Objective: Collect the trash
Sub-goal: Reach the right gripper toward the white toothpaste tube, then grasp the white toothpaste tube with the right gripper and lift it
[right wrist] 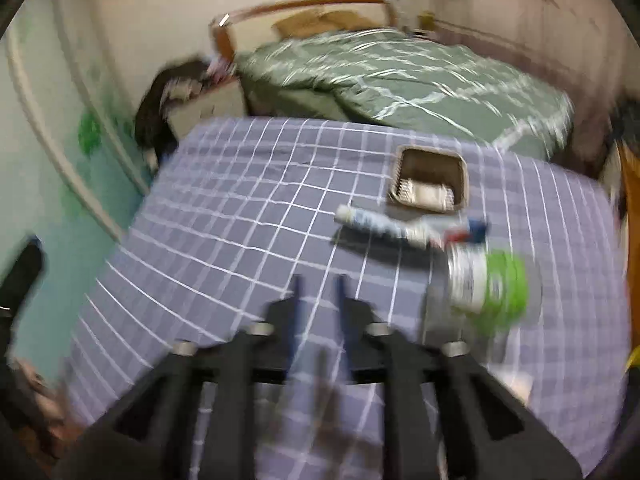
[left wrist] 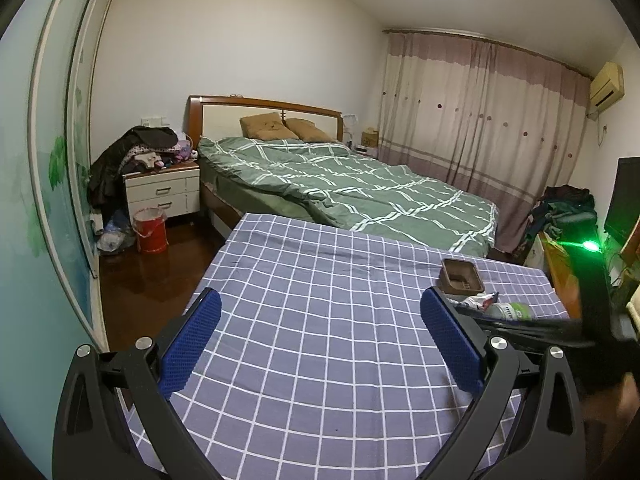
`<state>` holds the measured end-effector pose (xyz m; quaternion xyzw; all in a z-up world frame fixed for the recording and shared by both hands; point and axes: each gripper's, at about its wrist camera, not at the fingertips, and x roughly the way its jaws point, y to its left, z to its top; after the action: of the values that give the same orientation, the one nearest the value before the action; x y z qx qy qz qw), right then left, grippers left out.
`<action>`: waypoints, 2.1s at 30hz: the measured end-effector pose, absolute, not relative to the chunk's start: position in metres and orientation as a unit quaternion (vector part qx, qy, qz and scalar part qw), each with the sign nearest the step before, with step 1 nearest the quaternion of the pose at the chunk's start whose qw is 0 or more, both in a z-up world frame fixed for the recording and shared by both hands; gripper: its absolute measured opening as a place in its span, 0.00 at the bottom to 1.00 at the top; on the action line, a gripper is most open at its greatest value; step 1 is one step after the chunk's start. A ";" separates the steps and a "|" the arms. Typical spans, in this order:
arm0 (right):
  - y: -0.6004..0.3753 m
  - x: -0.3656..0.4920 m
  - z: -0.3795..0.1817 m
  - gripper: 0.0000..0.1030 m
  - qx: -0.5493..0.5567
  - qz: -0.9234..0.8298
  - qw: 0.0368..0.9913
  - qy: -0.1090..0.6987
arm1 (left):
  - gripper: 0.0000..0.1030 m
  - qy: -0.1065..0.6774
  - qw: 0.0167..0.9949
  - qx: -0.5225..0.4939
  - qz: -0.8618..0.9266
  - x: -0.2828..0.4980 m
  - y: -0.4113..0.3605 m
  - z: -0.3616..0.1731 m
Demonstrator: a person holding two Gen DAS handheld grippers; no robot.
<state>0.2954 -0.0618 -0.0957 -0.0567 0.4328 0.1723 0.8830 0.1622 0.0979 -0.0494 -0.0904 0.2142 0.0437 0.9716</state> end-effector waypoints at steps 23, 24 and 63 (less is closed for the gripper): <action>-0.028 0.348 -0.121 0.01 -0.323 0.234 0.816 0.419 | 0.95 0.236 0.967 -0.093 0.037 0.172 0.097 -0.057; -0.030 0.345 -0.114 0.00 -0.317 0.235 0.821 0.411 | 0.95 0.236 0.967 -0.092 0.037 0.173 0.097 -0.058; -0.048 0.353 -0.093 0.13 -0.312 0.314 0.787 0.430 | 0.95 0.259 0.961 -0.094 0.037 0.188 0.097 -0.072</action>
<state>0.3526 -0.0478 -0.0933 -0.3122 0.4299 0.3140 0.7868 0.1882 0.0966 -0.0719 -0.0938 0.2592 0.0373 0.9605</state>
